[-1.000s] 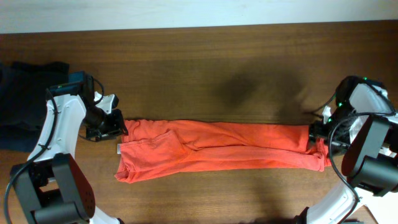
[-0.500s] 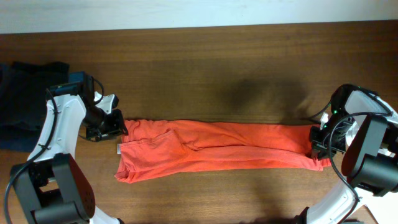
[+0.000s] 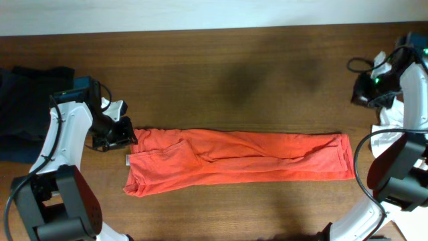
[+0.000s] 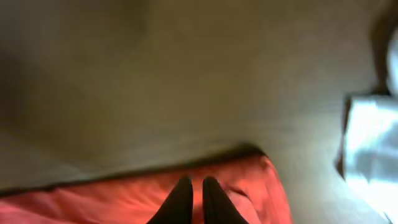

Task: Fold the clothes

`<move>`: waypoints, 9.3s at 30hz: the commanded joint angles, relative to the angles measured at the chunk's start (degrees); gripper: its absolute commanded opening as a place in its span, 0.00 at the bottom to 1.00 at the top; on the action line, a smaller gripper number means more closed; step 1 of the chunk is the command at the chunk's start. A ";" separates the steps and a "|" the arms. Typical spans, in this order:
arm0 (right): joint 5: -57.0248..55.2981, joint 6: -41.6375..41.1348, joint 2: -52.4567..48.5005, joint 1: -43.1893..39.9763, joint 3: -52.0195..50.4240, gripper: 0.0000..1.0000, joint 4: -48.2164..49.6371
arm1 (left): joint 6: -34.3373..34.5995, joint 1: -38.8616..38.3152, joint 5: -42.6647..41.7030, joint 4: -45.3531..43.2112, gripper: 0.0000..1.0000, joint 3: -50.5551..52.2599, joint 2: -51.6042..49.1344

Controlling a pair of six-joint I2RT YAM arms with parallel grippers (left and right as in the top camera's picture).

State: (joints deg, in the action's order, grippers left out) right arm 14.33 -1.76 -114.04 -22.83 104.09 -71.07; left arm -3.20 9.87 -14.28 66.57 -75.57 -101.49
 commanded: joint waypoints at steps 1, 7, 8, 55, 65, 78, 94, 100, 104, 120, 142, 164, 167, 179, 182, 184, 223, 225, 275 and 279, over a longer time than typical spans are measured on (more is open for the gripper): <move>5.29 0.04 0.85 0.35 1.03 0.11 -2.71 | 0.17 -0.11 0.17 -0.15 0.39 0.26 1.03; -3.28 0.00 0.85 0.35 0.44 0.26 -18.23 | 0.17 -0.11 0.17 -2.19 0.42 0.26 1.03; -3.72 -0.02 0.85 0.37 -0.11 0.27 -18.58 | 0.17 -0.11 0.17 -2.36 0.43 0.26 1.03; -1.14 -1.68 0.42 5.60 11.50 0.04 -4.66 | 1.03 -0.11 -4.52 -8.90 0.51 0.26 1.03; -4.50 -1.51 0.39 5.68 11.50 0.04 -8.09 | 2.51 -3.04 -9.86 -8.20 0.52 5.90 1.01; -5.46 -1.51 0.39 5.57 11.50 0.04 -9.33 | 5.62 -3.87 -5.44 -23.74 0.37 14.69 0.79; -18.05 -1.51 0.31 4.72 9.05 0.04 -12.59 | 9.68 8.76 -6.54 -28.81 0.03 10.27 0.79; -18.03 -1.53 0.31 4.44 -0.26 0.04 -12.46 | 9.62 8.63 -6.93 -25.66 0.04 10.43 0.79; -18.10 -1.53 0.31 4.37 -6.62 0.04 -10.93 | 9.60 8.68 -6.91 -24.30 0.09 10.47 0.79; -20.63 -1.77 0.31 4.39 -16.79 0.04 -6.60 | 7.45 7.48 -15.91 -12.46 0.71 8.94 2.10; -20.63 -1.73 0.31 4.39 -16.79 0.04 -6.21 | 8.13 -0.92 -3.89 -18.32 0.59 14.14 2.08; -24.50 -1.77 0.28 4.37 -16.79 0.05 -5.92 | 9.38 7.65 -6.73 -8.76 0.00 5.84 3.50; -24.48 -1.75 0.31 4.39 -16.79 0.05 -5.55 | 9.38 8.39 -7.37 -7.43 0.00 5.88 3.48; -24.06 -1.70 0.31 4.37 -16.79 0.43 -5.79 | 9.35 4.76 -0.55 3.21 0.22 6.16 3.43; -23.78 -1.46 0.28 4.33 -16.79 0.45 -5.57 | 9.40 4.74 1.66 2.86 0.22 6.16 3.43; -19.34 1.20 0.31 4.33 -16.79 0.46 -5.60 | 9.40 4.74 1.68 2.32 0.27 6.16 3.43; -9.75 3.23 -0.35 4.46 -24.02 0.21 5.44 | 3.52 9.90 -12.87 -7.63 0.36 15.43 2.19; -8.48 3.23 -0.50 4.46 -27.96 0.09 9.25 | 3.52 9.62 -15.08 -9.51 0.41 15.54 2.19; -12.13 2.82 -0.55 4.44 -39.54 0.09 21.90 | 3.98 10.25 -2.16 -7.41 0.00 17.18 2.10; -12.00 4.00 -0.37 4.33 -28.30 0.25 10.32 | 2.82 10.21 -11.82 -6.78 0.50 17.18 2.10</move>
State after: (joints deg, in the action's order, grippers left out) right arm 5.02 1.54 -111.81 -18.33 70.70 -56.27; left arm 0.73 20.23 -18.96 59.29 -57.36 -99.22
